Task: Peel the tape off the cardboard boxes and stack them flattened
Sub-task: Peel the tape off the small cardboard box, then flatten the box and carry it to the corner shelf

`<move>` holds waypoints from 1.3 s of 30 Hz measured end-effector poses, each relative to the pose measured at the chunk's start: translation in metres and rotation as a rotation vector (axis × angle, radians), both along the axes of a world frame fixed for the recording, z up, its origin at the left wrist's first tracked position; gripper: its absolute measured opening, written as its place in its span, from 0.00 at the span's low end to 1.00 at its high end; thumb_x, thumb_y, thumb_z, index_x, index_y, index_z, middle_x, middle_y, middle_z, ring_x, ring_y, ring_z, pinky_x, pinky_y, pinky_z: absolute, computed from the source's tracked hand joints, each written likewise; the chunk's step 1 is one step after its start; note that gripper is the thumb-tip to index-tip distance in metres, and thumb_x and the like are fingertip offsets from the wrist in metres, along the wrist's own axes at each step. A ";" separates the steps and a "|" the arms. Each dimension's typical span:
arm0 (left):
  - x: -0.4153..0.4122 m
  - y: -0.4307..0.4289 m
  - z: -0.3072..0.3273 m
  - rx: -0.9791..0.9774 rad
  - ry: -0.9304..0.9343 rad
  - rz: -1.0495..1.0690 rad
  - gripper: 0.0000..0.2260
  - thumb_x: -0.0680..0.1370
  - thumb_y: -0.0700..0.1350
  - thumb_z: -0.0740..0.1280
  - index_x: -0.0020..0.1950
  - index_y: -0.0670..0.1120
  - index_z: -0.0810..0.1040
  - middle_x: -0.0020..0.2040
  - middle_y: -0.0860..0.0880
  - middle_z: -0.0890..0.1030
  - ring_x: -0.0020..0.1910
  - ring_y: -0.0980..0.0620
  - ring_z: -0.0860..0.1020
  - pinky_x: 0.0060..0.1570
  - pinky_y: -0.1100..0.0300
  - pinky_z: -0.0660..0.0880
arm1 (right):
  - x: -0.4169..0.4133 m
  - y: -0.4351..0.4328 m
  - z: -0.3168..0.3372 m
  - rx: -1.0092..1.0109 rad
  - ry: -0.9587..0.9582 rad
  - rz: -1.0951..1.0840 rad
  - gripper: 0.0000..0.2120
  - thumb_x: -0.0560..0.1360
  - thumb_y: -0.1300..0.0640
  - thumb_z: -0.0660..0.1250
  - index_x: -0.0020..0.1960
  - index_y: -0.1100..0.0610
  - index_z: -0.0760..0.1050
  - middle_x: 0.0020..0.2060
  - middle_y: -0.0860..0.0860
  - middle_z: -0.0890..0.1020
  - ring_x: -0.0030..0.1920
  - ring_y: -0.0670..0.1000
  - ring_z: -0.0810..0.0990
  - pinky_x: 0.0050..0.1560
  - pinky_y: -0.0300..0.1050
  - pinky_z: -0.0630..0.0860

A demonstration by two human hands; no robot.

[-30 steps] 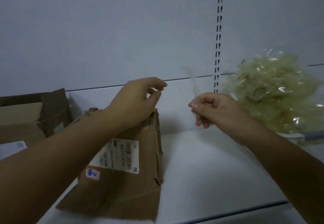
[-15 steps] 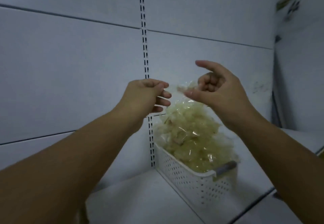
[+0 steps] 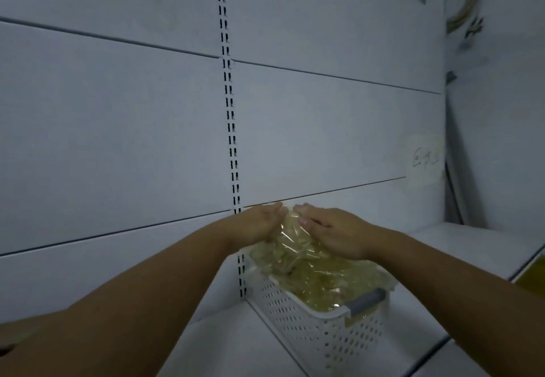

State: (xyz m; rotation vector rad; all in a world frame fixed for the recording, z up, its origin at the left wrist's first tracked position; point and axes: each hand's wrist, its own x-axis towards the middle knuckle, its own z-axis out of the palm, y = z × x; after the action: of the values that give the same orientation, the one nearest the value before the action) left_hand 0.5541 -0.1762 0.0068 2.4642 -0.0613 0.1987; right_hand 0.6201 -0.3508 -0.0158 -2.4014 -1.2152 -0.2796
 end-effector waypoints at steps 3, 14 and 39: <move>-0.011 0.016 0.013 -0.356 0.083 -0.010 0.43 0.67 0.71 0.55 0.76 0.49 0.53 0.74 0.44 0.64 0.70 0.45 0.66 0.65 0.45 0.68 | -0.001 0.002 0.002 -0.050 0.051 0.023 0.30 0.79 0.40 0.43 0.76 0.52 0.46 0.77 0.47 0.48 0.70 0.37 0.42 0.66 0.35 0.39; -0.024 0.023 0.024 -0.233 -0.080 0.058 0.28 0.75 0.59 0.63 0.73 0.51 0.62 0.70 0.48 0.70 0.64 0.49 0.71 0.54 0.58 0.73 | -0.003 -0.012 0.016 1.115 0.383 0.150 0.20 0.79 0.47 0.57 0.70 0.50 0.66 0.69 0.45 0.68 0.69 0.43 0.65 0.68 0.40 0.61; -0.320 0.139 -0.027 0.723 -0.198 0.552 0.20 0.73 0.65 0.54 0.51 0.57 0.80 0.44 0.59 0.81 0.40 0.63 0.76 0.38 0.67 0.73 | -0.144 0.221 -0.010 -0.185 -0.030 0.505 0.18 0.81 0.52 0.53 0.54 0.60 0.78 0.52 0.55 0.82 0.51 0.53 0.77 0.54 0.47 0.72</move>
State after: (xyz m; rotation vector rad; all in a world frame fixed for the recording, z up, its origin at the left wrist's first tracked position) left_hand 0.2339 -0.0372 -0.0206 3.1137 0.5600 0.7723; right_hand 0.4761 -0.1301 -0.0256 -2.1407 -1.8734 -0.0467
